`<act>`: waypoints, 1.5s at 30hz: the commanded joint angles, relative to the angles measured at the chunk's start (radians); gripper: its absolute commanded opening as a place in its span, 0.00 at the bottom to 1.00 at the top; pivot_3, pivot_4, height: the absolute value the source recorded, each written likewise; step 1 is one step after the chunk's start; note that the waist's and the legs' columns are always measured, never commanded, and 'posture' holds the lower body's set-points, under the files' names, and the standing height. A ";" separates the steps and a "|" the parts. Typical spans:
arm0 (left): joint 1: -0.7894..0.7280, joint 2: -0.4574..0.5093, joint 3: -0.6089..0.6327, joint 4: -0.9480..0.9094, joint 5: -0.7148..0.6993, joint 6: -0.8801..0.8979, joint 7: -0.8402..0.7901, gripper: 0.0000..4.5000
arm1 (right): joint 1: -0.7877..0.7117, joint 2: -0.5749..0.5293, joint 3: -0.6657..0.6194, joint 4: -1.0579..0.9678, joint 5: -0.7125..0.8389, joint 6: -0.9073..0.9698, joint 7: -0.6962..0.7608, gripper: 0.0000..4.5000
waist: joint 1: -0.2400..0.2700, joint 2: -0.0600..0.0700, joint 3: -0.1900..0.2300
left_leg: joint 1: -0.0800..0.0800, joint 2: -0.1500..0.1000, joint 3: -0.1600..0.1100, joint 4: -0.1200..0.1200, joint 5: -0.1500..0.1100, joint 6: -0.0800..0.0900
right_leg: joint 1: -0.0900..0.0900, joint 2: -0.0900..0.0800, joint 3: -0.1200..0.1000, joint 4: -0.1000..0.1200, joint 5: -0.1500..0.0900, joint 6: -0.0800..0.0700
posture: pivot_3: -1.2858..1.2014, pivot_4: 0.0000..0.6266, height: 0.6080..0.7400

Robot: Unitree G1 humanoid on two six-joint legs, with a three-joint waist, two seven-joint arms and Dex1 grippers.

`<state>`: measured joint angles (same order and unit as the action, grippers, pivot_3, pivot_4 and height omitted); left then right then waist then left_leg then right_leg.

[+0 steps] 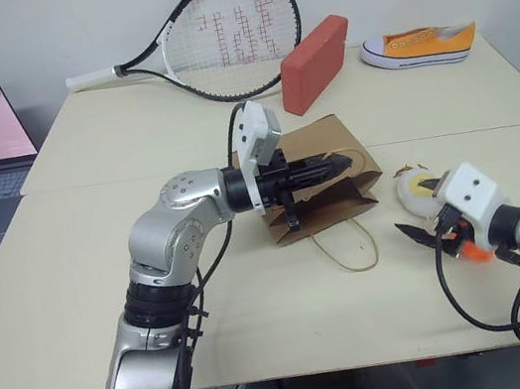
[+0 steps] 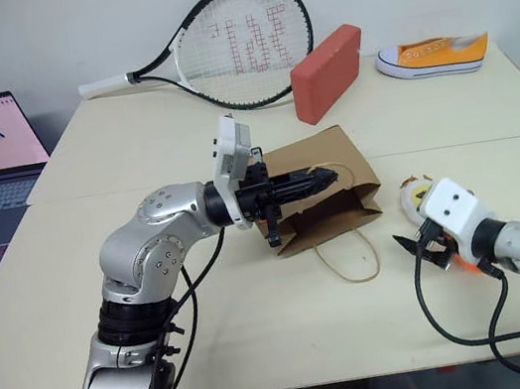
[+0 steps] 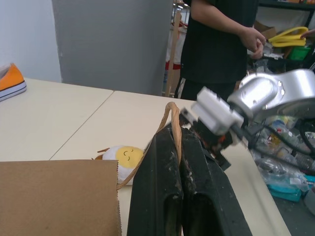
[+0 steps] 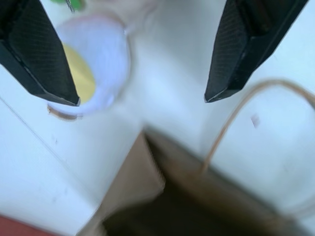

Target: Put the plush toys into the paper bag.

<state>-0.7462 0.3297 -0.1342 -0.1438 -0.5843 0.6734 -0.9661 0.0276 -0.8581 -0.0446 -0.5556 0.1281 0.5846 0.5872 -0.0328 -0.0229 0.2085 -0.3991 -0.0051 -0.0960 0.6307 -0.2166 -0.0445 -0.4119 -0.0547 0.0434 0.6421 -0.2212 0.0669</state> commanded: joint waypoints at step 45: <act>-0.039 0.008 0.036 -0.041 -0.059 0.027 0.023 0.00 | -0.302 0.162 0.137 -0.006 0.092 0.022 0.010 0.00 | 0.003 0.000 0.000 | 0.000 -0.001 -0.002 0.002 0.000 0.000 | 0.002 0.000 0.000 0.000 0.003 0.004 | 0.52 0.24 1.00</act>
<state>-0.7607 0.3355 -0.1128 -0.1475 -0.6252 0.6976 -0.9446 -0.2498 -0.7084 0.0752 -0.5669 0.2711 0.6623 0.6324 -0.0301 -0.0229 0.2086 -0.3993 -0.0057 -0.0974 0.6331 -0.2164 -0.0448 -0.4106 -0.0548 0.0433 0.6427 -0.2186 0.0709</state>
